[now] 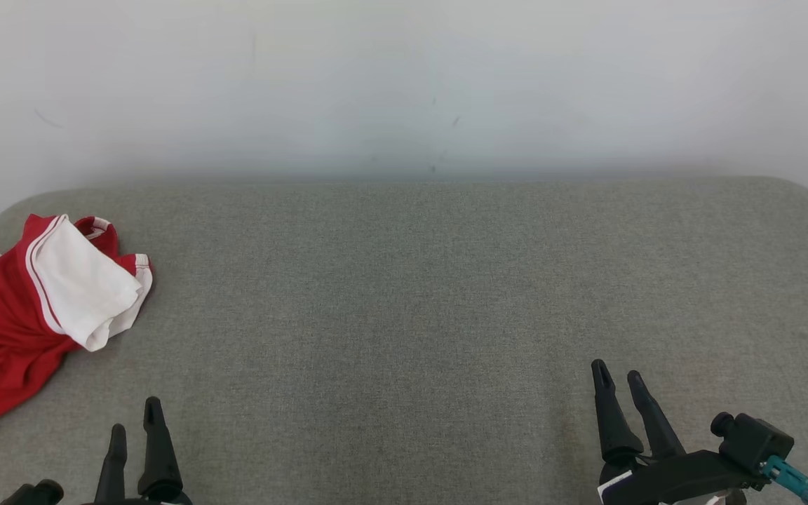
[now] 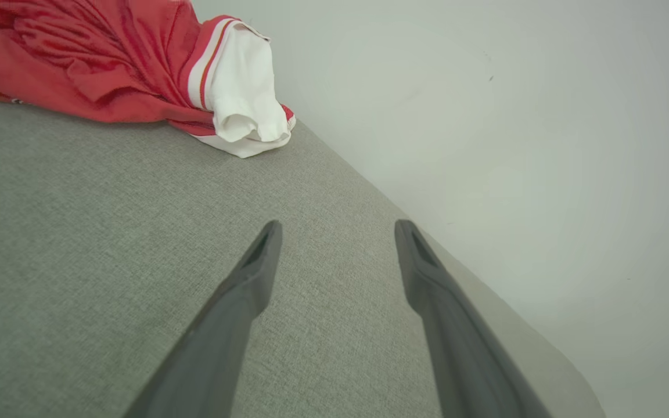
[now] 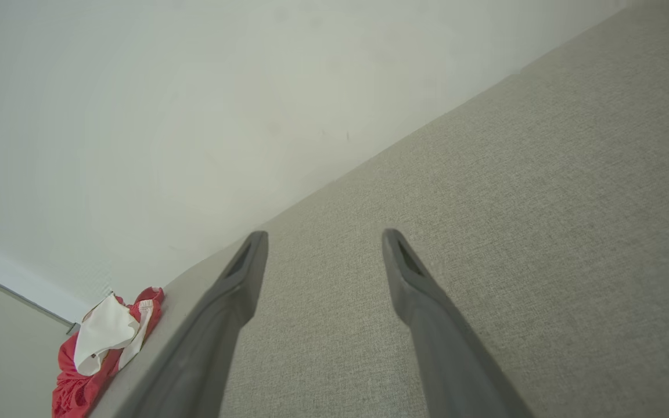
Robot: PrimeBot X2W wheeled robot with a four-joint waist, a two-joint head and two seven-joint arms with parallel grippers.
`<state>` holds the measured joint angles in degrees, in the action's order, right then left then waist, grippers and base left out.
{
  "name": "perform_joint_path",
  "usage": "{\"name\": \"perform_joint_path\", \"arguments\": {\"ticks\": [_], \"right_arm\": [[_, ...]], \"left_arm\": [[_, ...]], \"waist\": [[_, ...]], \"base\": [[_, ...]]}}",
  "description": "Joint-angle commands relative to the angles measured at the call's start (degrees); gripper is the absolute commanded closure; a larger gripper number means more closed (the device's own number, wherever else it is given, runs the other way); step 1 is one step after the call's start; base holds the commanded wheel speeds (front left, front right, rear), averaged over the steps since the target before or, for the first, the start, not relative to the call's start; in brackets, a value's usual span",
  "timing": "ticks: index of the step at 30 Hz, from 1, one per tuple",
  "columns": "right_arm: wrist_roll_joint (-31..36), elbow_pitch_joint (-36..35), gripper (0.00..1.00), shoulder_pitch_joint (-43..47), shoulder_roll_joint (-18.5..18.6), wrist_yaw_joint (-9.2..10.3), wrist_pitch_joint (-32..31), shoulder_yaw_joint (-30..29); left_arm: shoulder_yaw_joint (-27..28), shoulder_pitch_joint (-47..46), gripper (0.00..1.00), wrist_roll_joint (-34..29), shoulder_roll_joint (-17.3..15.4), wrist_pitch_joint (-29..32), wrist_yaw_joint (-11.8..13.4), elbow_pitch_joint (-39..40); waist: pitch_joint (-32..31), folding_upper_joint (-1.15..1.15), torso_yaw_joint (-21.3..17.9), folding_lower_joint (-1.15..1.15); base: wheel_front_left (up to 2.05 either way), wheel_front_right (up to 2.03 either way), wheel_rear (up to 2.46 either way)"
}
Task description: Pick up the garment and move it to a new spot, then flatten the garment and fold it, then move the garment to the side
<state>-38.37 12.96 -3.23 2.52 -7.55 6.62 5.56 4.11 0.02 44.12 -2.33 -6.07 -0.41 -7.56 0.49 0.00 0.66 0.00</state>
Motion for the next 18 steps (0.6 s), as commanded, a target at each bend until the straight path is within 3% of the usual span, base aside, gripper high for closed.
{"name": "perform_joint_path", "arguments": {"ticks": [1,7,18], "right_arm": [[2.1,-0.8,0.0,0.1,0.3,0.06,0.6,0.3],[7.0,-0.8,0.0,0.4,0.3,0.06,1.5,0.6],[14.3,-0.7,0.0,0.6,0.3,0.07,3.0,1.0]], "left_arm": [[-0.1,0.5,0.0,-2.7,-0.4,-0.7,0.5,1.1],[-0.7,1.0,0.0,-9.2,-0.4,-1.7,1.4,1.6],[-0.9,2.0,0.0,-15.6,-0.5,-3.2,2.7,2.5]], "waist": [[0.0,0.0,0.0,0.0],[-0.1,0.0,0.0,0.0],[-0.3,0.0,0.1,0.0]], "base": [[0.0,0.0,0.0],[0.0,0.0,0.0],[0.0,0.0,0.0]]}}
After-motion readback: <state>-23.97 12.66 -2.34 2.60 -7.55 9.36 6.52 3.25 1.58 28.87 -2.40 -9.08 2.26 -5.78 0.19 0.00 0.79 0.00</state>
